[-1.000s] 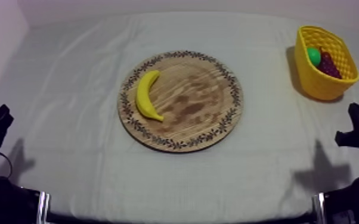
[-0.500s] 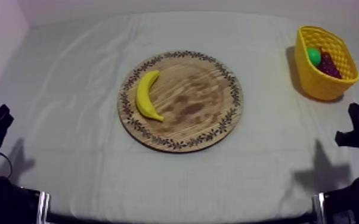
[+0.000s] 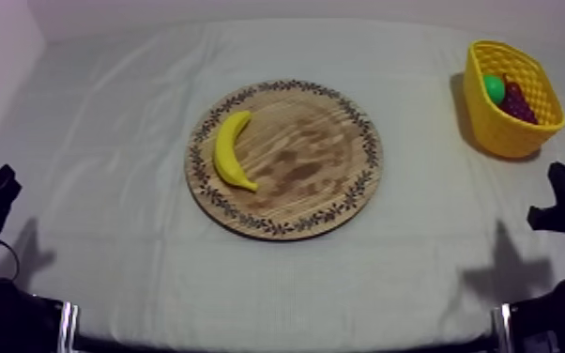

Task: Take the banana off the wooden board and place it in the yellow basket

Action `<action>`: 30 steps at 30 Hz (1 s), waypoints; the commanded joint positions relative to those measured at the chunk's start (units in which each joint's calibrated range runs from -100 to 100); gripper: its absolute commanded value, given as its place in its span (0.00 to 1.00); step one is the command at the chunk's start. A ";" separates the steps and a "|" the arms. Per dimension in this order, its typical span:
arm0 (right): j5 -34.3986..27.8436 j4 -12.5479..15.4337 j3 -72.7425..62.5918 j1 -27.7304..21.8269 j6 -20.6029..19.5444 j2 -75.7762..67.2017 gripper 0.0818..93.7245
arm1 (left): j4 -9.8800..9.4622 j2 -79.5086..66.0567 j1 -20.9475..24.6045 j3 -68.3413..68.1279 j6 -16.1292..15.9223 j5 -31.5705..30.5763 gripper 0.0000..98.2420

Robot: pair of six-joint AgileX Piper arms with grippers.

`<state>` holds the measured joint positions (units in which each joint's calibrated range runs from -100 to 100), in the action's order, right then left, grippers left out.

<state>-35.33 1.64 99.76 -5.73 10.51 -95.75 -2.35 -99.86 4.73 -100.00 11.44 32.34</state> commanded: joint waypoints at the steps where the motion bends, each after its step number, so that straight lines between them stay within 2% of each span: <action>1: 0.09 -0.01 0.02 0.28 0.82 -0.01 0.01 | -0.02 0.04 0.01 0.00 0.01 0.00 0.00; 6: 0.06 -0.01 0.02 0.88 1.83 -0.01 0.01 | -0.02 0.04 0.01 0.00 0.01 0.00 0.00; 9: 0.88 0.41 0.02 1.16 4.30 0.25 0.00 | -0.02 0.04 0.01 0.00 0.01 0.00 0.00; 13: 4.77 4.70 -0.85 1.24 8.59 2.90 0.00 | -0.02 0.04 0.01 0.00 0.01 0.00 0.00; 16: 5.22 6.73 -5.57 1.02 9.92 7.50 0.00 | -0.02 0.04 0.01 0.00 0.01 0.00 0.00; 22: -0.47 7.05 -24.33 1.11 7.18 21.48 0.00 | -0.02 0.04 0.01 0.00 0.01 0.00 0.00; 26: -7.68 6.34 -40.38 2.81 4.03 32.40 0.00 | -0.02 0.04 0.01 0.00 0.01 0.00 0.00; 30: -16.32 4.49 -56.91 6.27 -0.77 43.47 0.00 | -0.02 0.04 0.01 0.00 0.01 0.00 0.00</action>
<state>-46.36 6.65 60.39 -1.20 13.41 -61.83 -2.35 -99.86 4.73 -100.00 11.44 32.34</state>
